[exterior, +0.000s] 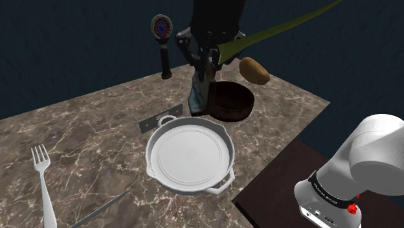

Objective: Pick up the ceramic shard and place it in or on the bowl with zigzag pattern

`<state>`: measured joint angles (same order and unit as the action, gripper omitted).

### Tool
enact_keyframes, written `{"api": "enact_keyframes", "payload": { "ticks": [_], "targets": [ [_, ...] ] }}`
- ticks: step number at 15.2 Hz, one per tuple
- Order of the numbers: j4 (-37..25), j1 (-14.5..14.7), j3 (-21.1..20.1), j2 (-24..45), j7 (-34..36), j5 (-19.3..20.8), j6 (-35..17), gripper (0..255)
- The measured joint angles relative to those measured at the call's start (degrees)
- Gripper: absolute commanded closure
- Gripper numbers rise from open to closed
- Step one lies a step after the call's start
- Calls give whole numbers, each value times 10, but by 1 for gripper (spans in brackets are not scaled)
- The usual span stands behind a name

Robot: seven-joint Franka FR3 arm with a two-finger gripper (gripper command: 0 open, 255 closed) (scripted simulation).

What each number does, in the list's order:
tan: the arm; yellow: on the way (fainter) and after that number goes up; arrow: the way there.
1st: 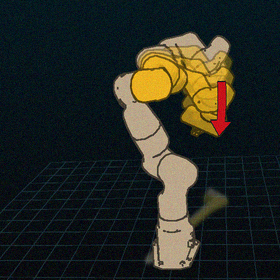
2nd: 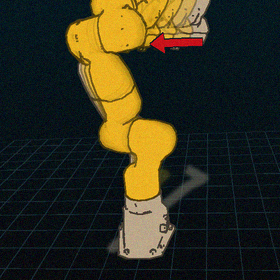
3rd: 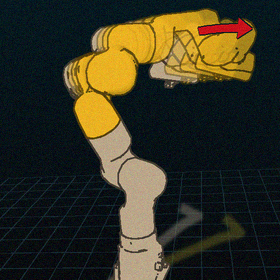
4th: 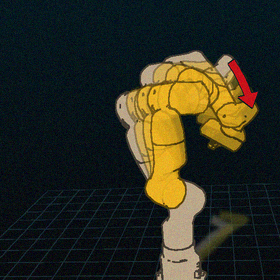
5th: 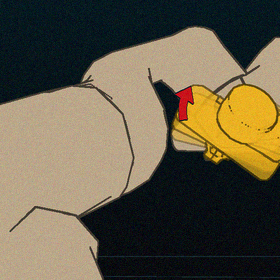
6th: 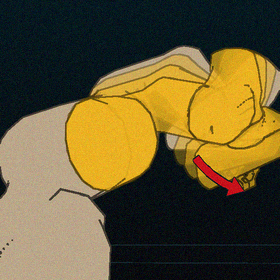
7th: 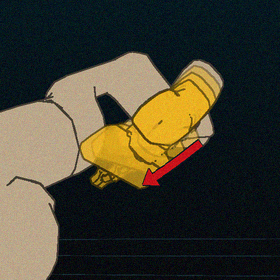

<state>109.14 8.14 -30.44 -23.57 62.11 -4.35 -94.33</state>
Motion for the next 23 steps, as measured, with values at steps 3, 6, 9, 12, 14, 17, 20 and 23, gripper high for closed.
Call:
{"api": "enact_keyframes", "payload": {
  "ticks": [3, 6, 9, 12, 14, 17, 20, 23],
  "targets": [
    [-17, -3, 6, 1, -7, 2, 16, 255],
    [6, -5, 42, -29, -47, -2, 22, 255],
    [15, -13, 78, -44, -90, 3, 29, 255],
    [30, -18, 117, -71, -134, 7, 41, 255],
    [28, -25, 143, -73, -165, 15, 46, 255],
    [58, -25, 157, -90, -181, 16, 33, 255],
    [86, -24, 159, -98, -184, 15, 13, 255],
    [116, -22, 156, -105, -182, 13, -10, 255]
  ]
}}
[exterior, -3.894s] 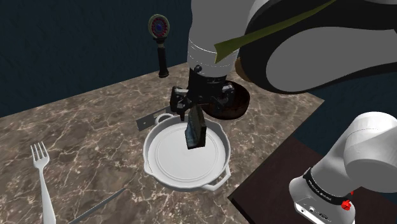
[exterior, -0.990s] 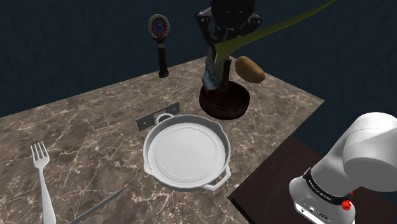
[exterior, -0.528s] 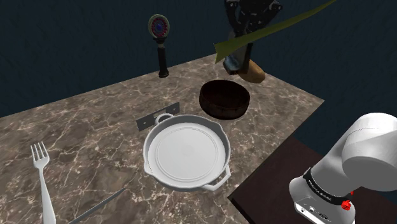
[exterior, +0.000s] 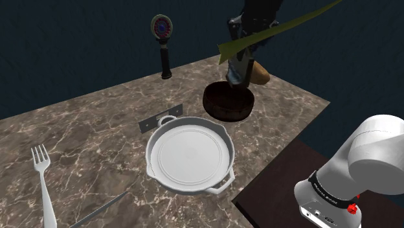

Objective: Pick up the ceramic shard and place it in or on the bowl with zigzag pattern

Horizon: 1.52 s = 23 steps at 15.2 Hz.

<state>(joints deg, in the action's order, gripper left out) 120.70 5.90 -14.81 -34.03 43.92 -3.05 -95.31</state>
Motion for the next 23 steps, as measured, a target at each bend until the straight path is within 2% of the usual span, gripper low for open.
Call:
{"api": "enact_keyframes", "payload": {
  "ticks": [10, 16, 17, 23],
  "targets": [
    [91, 5, -3, -21, 1, -6, -70, 255],
    [99, 5, -5, -19, 2, -7, -79, 255],
    [99, 5, -5, -19, 2, -7, -80, 0],
    [99, 5, -5, -19, 2, -7, -80, 0]
  ]
}}
